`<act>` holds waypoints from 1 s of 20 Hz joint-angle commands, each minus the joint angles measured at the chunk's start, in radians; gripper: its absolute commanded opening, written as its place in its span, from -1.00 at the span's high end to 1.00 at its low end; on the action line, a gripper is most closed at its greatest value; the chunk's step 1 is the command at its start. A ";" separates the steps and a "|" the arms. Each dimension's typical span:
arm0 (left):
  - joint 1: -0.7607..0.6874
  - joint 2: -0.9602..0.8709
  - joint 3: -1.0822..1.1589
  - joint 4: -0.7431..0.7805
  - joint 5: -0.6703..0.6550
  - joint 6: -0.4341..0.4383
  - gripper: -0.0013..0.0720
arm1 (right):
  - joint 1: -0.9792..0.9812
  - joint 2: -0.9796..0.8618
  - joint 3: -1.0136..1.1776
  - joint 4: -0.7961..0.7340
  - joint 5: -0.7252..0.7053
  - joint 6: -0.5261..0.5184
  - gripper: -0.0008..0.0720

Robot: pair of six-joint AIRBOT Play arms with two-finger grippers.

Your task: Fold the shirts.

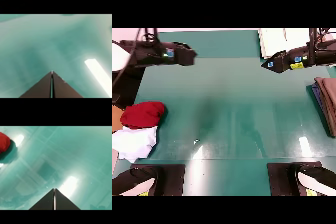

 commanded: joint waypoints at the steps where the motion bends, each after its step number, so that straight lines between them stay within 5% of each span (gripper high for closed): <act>1: 0.157 0.020 0.008 0.272 -0.232 -0.075 0.89 | 0.000 0.000 0.000 0.000 0.014 0.000 0.92; 4: 0.362 0.020 -0.082 0.373 -0.344 -0.069 0.89 | 0.000 0.000 0.000 0.000 0.013 0.000 0.92; 5: 0.424 0.018 -0.144 0.370 -0.337 -0.070 0.69 | 0.000 0.000 0.000 0.000 0.013 0.000 0.92; 7: 0.508 0.018 -0.292 0.366 -0.291 -0.074 -0.91 | 0.000 0.000 0.000 0.000 0.013 0.000 0.92; 8: 0.534 0.018 -0.368 0.366 -0.253 -0.073 -0.91 | 0.000 0.000 0.000 0.000 0.013 0.000 0.92; 15: 0.569 0.018 -0.644 0.365 -0.047 -0.099 -0.77 | 0.000 0.000 0.000 0.000 0.001 0.000 0.92; 17: 0.569 0.019 -0.606 0.365 -0.082 -0.097 0.83 | 0.000 0.000 0.000 0.001 0.001 0.000 0.92; 20: 0.563 0.043 -0.433 0.360 -0.180 -0.093 0.90 | 0.000 0.000 0.013 0.003 -0.009 0.000 0.92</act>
